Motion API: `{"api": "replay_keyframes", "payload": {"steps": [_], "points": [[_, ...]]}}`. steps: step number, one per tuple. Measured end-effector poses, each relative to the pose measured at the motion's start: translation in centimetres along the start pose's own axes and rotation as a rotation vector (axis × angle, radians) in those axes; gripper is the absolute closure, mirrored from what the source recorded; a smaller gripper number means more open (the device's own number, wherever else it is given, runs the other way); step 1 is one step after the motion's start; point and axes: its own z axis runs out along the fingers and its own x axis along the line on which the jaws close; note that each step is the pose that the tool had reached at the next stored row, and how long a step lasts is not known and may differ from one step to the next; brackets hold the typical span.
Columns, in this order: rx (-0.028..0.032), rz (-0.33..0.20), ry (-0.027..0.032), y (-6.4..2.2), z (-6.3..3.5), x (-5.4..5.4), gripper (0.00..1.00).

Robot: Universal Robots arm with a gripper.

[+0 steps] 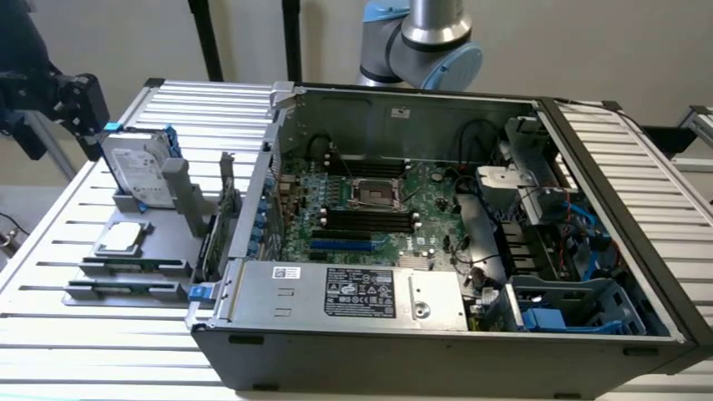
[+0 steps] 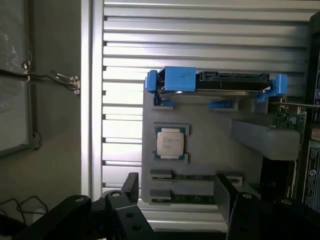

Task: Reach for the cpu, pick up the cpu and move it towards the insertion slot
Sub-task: 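Pick up the cpu and move it towards the insertion slot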

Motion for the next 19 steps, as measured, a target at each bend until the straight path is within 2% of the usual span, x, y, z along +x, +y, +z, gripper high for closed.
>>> {"api": "replay_keyframes", "payload": {"steps": [19], "points": [[0.0,0.0,0.0,-0.47,3.44,-0.2,0.29]]}}
